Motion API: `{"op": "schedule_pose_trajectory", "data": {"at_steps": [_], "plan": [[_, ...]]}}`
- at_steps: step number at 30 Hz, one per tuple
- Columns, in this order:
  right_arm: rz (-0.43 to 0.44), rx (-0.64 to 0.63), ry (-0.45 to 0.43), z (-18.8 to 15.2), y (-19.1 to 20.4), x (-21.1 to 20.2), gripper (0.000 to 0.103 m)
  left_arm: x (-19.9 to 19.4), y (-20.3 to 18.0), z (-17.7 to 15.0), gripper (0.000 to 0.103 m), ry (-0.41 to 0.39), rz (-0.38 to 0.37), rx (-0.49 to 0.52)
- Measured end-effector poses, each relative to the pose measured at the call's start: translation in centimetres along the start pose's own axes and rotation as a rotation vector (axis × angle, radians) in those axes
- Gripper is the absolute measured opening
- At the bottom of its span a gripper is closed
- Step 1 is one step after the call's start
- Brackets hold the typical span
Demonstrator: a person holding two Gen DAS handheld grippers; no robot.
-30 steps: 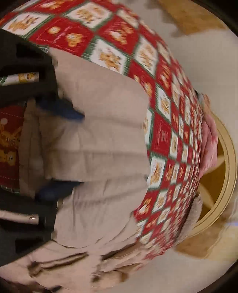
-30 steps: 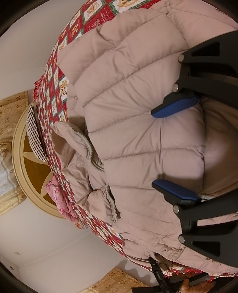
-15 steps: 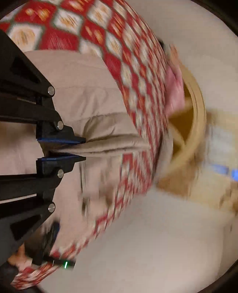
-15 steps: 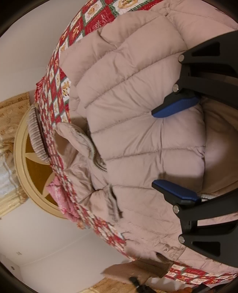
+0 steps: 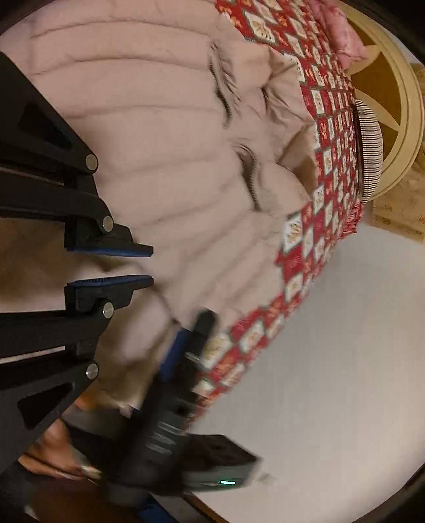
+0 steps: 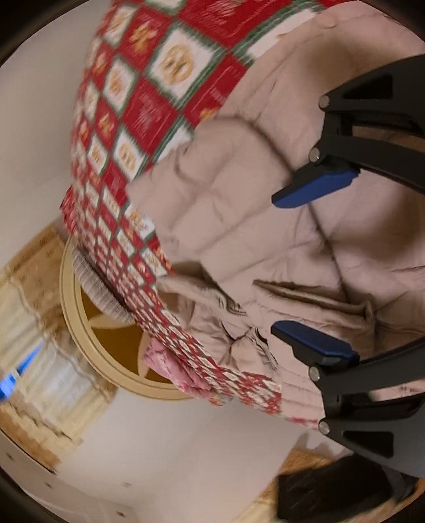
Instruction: Fold large clothes
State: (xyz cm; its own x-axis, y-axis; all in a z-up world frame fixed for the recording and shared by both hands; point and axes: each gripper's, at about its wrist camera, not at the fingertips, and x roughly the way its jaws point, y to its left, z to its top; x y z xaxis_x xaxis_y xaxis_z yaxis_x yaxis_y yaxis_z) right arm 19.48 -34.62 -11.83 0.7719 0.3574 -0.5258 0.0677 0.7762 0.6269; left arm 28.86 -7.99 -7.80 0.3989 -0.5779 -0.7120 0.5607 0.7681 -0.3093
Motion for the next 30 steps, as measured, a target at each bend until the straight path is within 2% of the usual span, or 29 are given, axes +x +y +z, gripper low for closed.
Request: {"op": "schedule_pose_trajectory", "data": {"at_steps": [3, 6, 8, 10, 11, 12, 14, 15, 16, 21, 24, 28, 30], "plan": [[0.07, 0.013, 0.037, -0.2, 0.5, 0.1, 0.076, -2.4, 0.5, -2.3, 0.011, 0.016, 0.063, 0.011], [0.113, -0.06, 0.062, -0.6, 2.9, 0.9, 0.078, -5.8, 2.7, -4.9, 0.011, -0.016, 0.051, -0.058], [0.075, -0.154, 0.116, -1.6, 5.3, 3.1, 0.088, -8.3, 5.0, -6.5, 0.011, -0.063, 0.059, -0.143], [0.016, -0.219, 0.195, -3.0, 6.9, 5.9, 0.088, -10.6, 6.9, -7.9, 0.011, -0.1, 0.099, -0.199], [-0.001, -0.248, 0.228, -3.9, 7.3, 6.9, 0.08, -11.6, 7.7, -8.2, 0.011, -0.117, 0.134, -0.216], [-0.05, -0.309, 0.264, -5.0, 8.4, 8.4, 0.056, -12.8, 8.6, -8.4, 0.011, -0.135, 0.17, -0.231], [-0.117, -0.387, 0.261, -6.1, 9.6, 9.3, 0.033, -14.7, 10.1, -8.7, 0.011, -0.159, 0.212, -0.263], [-0.122, -0.405, 0.25, -6.2, 10.0, 9.3, 0.021, -15.8, 10.9, -8.9, 0.011, -0.176, 0.225, -0.281], [-0.118, -0.426, 0.242, -6.0, 10.6, 8.9, 0.015, -16.8, 11.6, -8.9, 0.011, -0.195, 0.237, -0.296], [-0.106, -0.533, 0.125, -3.2, 13.2, 3.9, 0.013, -18.0, 13.9, -7.0, 0.011, -0.245, 0.314, -0.31], [-0.169, -0.595, 0.079, -0.8, 12.8, 1.1, 0.013, -18.0, 15.0, -6.1, 0.011, -0.233, 0.361, -0.308], [-0.262, -0.62, 0.139, 0.0, 9.7, 1.7, 0.013, -16.6, 16.1, -4.8, 0.011, -0.221, 0.354, -0.318], [-0.258, -0.587, 0.189, -0.3, 7.7, 2.9, 0.013, -15.5, 16.0, -3.8, 0.011, -0.211, 0.358, -0.315]]}}
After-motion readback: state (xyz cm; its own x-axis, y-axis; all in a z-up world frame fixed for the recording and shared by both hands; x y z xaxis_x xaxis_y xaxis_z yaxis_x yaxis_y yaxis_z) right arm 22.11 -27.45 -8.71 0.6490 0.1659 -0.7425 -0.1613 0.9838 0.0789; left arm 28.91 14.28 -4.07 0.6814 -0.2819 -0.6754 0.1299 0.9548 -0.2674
